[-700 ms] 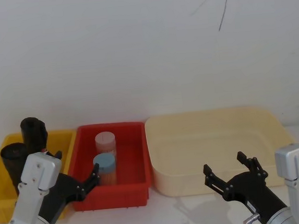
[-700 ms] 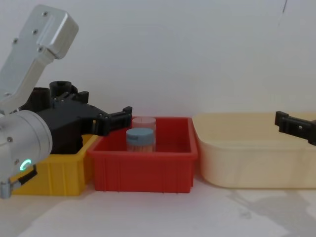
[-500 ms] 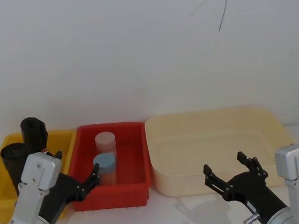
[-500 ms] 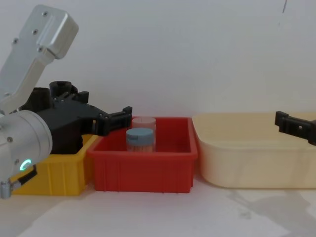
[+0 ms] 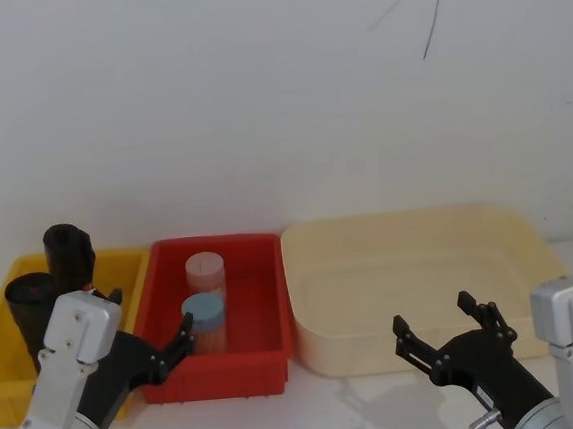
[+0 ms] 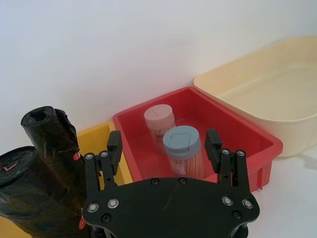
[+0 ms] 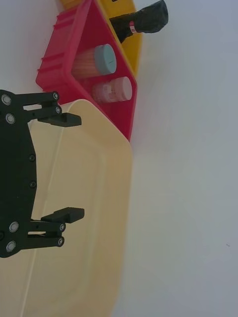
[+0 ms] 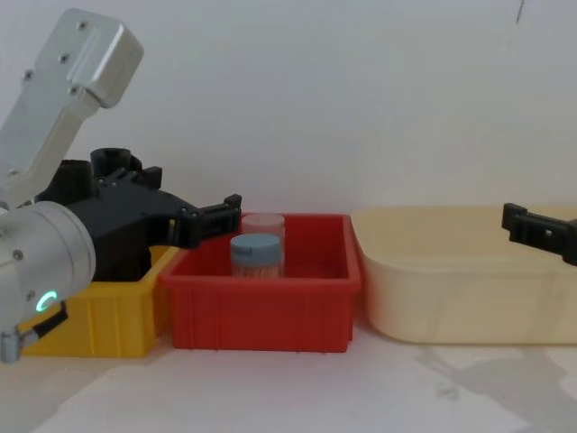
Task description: Pick up the garbage bag with the one hand and transfer it to the other hand.
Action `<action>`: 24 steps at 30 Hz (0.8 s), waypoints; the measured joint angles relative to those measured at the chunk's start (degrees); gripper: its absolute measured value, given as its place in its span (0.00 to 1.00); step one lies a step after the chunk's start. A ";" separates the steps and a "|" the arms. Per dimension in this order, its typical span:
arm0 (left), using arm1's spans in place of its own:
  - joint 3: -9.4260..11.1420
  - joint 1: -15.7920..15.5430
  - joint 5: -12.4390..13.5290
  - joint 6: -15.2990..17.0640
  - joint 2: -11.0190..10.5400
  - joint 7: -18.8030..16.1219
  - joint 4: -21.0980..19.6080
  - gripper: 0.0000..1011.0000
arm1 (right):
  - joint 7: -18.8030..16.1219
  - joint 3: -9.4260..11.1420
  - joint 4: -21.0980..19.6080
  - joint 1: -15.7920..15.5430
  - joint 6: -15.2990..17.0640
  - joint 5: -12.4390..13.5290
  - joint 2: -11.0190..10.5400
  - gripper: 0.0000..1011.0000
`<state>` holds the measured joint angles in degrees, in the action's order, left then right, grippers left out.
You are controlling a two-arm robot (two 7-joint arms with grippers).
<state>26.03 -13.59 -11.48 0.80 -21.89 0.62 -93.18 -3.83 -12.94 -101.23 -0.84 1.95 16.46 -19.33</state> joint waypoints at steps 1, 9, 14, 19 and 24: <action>0.00 0.00 0.00 0.00 0.00 0.00 0.00 0.99 | 0.00 0.00 0.00 0.00 0.00 0.00 0.00 0.99; 0.00 0.00 0.00 0.00 0.00 0.00 0.00 0.99 | 0.00 0.00 0.00 0.00 0.00 0.00 0.00 0.99; 0.00 0.00 0.00 0.00 0.00 0.00 0.00 0.99 | 0.00 0.00 0.00 0.00 0.00 0.00 0.00 0.99; 0.00 0.00 0.00 0.00 -0.01 0.00 0.00 0.99 | 0.00 0.00 0.00 0.00 0.00 0.00 0.00 0.99; 0.00 0.00 0.00 0.00 0.00 0.00 0.00 0.99 | 0.00 0.00 0.00 0.00 0.00 0.00 0.00 0.99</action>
<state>26.02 -13.59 -11.49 0.80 -21.89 0.62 -93.17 -3.83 -12.94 -101.23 -0.84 1.95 16.46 -19.33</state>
